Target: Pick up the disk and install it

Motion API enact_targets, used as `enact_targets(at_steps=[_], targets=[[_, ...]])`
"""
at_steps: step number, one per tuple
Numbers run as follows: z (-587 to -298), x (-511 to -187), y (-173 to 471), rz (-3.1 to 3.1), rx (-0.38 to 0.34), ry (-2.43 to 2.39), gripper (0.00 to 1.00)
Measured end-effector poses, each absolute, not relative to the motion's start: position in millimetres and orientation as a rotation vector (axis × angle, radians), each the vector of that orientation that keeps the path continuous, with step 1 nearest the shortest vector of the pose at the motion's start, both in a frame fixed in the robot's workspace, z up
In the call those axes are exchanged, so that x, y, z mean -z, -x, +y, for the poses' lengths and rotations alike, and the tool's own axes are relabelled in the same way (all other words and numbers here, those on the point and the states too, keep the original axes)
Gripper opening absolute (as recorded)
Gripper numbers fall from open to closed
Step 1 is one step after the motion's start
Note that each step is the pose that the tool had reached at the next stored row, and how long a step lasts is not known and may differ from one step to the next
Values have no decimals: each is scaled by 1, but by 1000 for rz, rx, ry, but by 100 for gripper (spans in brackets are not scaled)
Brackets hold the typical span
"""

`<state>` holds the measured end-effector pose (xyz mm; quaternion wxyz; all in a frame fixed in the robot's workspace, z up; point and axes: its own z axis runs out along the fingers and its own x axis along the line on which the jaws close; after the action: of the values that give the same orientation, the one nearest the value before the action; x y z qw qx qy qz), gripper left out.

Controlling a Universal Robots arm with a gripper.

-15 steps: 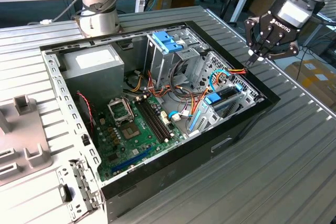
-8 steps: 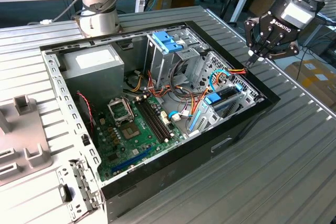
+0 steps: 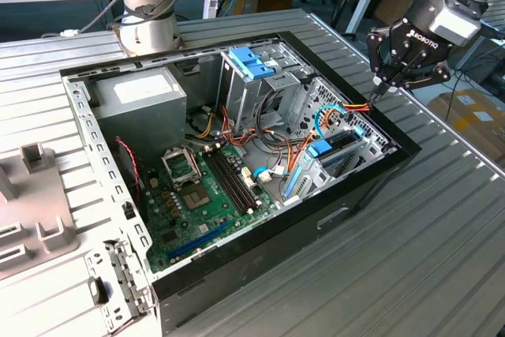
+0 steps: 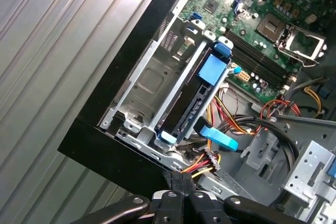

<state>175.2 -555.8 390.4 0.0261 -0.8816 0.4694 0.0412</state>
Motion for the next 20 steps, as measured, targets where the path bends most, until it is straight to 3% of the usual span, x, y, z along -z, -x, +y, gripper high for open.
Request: enact_targets(at_steps=[20], targets=[[-556, -390, -175, 1189, -135, 2857, 11]])
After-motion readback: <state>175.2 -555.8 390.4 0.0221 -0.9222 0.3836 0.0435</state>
